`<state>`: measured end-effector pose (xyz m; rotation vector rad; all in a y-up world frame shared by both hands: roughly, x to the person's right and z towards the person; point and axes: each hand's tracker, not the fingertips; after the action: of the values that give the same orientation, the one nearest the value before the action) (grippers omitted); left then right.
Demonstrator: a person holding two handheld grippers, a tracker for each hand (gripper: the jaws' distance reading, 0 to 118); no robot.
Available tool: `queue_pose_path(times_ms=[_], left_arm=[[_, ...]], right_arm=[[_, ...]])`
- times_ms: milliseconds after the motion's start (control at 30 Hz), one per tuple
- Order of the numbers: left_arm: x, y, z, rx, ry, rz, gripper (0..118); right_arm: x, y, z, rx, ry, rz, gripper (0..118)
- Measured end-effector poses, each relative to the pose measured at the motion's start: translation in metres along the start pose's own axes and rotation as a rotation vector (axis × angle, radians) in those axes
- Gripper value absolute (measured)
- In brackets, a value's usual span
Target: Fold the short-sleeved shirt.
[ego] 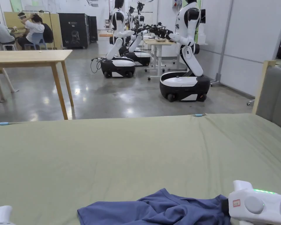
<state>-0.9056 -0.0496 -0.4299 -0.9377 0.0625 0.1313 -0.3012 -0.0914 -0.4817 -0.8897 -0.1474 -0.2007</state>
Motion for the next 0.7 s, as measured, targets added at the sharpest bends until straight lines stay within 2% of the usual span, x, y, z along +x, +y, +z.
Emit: queue_pose_path(times_ms=[133,200,367,467,533,700], left_arm=[[-0.002,0.008,0.022,0.077,-0.015,-0.020,4],[-0.004,0.018,0.035,0.127,-0.059,-0.052,5],[-0.003,0.057,0.085,0.235,-0.006,-0.078,5],[-0.004,0.088,0.120,0.345,0.012,-0.121,5],[-0.005,0.111,0.142,0.399,0.092,-0.131,5],[-0.007,0.169,0.201,0.501,0.083,-0.107,5]], right_arm=[[-0.010,0.014,0.050,0.108,0.063,0.022,6],[-0.022,0.024,0.088,0.185,0.067,0.072,6],[-0.045,0.062,0.177,0.350,0.106,0.171,6],[-0.058,0.090,0.228,0.441,0.103,0.227,6],[-0.063,0.108,0.259,0.499,0.094,0.234,6],[-0.073,0.161,0.334,0.666,0.038,0.245,6]])
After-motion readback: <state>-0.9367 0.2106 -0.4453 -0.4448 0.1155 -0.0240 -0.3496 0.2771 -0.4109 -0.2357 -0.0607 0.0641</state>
